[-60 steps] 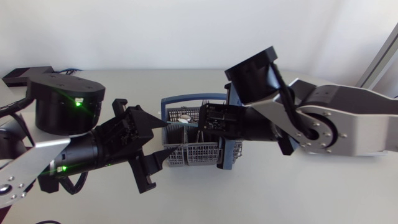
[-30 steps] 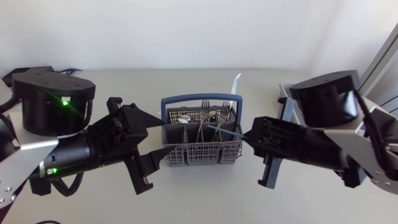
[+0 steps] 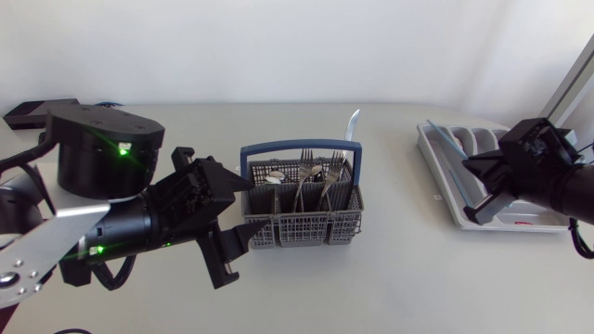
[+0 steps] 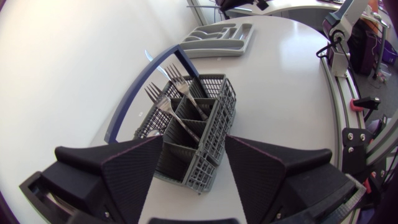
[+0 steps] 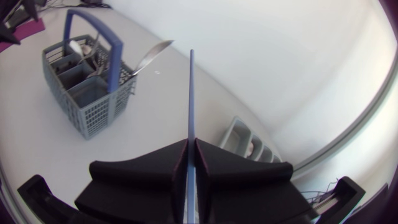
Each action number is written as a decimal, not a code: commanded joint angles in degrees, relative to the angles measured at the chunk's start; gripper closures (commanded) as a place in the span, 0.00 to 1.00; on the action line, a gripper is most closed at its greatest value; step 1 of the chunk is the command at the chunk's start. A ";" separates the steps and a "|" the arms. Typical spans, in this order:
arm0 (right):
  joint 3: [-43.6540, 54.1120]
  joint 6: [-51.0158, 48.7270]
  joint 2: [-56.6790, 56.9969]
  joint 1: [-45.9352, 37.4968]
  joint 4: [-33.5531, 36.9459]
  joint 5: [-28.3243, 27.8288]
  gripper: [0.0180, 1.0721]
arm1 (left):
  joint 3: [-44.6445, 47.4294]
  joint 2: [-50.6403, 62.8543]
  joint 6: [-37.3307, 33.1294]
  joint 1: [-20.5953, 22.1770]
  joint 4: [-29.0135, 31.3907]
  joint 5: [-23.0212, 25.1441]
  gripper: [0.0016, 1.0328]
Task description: Sort the cutlery from the basket into the organizer compartments.
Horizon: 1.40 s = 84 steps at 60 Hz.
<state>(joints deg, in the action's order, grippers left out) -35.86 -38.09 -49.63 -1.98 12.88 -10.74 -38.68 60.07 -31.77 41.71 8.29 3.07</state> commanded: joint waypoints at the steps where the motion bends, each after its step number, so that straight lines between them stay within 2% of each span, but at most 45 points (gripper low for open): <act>1: 1.14 4.34 -2.84 -4.53 -3.39 -0.60 0.95 | -2.02 1.45 1.01 0.39 -0.03 -0.08 0.33; 13: -3.96 13.48 -16.64 -12.26 -9.37 -0.24 0.95 | -2.72 2.50 1.27 -0.05 -0.21 -0.08 0.33; 16: -5.54 15.94 -22.09 -13.23 -12.09 1.69 0.95 | -2.63 2.59 1.45 -0.05 -0.21 0.01 0.33; 29: -14.15 21.30 -38.70 -13.75 -14.99 6.61 0.95 | -2.63 3.21 1.80 -0.14 -0.82 -0.08 0.33; 42: -23.56 24.81 -51.27 -12.70 -13.06 11.53 0.95 | -2.19 3.91 1.97 -0.41 -1.70 0.01 0.33; 57: -32.61 27.54 -61.82 -11.21 -7.44 13.03 0.95 | -1.67 4.61 1.97 -0.58 -2.67 0.01 0.33; 76: -35.42 28.86 -67.27 -9.89 -4.80 13.91 0.94 | -1.40 6.02 2.06 -0.93 -3.81 0.09 0.33; 78: -35.42 28.86 -67.44 -9.89 -4.80 13.91 0.93 | -1.49 6.20 2.15 -0.93 -3.99 0.09 0.33; 84: -35.16 28.59 -67.62 -9.71 -4.80 13.91 0.80 | -1.49 6.81 2.41 -0.93 -4.34 0.09 0.33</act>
<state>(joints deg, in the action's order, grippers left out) -69.89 -10.63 -115.72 -12.05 7.57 2.87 -39.70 65.76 -30.41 41.25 4.71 3.09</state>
